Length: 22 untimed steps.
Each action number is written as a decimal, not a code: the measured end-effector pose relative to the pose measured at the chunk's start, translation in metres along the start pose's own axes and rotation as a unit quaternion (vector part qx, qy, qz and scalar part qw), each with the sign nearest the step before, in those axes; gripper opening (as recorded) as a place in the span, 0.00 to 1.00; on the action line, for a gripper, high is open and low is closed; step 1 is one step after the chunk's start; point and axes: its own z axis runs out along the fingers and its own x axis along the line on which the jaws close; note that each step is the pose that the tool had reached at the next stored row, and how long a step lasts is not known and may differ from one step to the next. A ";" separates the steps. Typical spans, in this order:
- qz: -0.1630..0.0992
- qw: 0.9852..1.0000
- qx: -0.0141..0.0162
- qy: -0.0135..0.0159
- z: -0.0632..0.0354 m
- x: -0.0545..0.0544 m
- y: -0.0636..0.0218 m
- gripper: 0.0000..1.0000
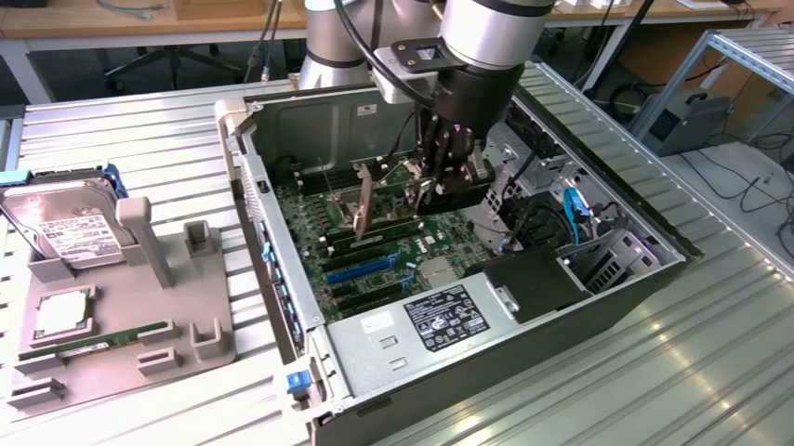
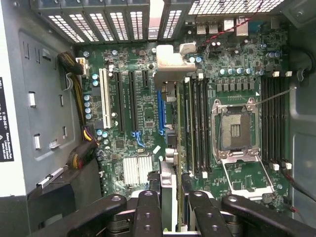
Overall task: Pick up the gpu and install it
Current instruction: 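Insert the gpu into the slot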
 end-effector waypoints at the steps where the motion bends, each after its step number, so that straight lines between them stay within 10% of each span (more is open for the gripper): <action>1: 0.000 1.000 0.000 0.000 0.0001 0.000 0.0002 0.27; 22: 0.000 1.000 0.000 0.000 0.0023 0.004 0.0095 0.27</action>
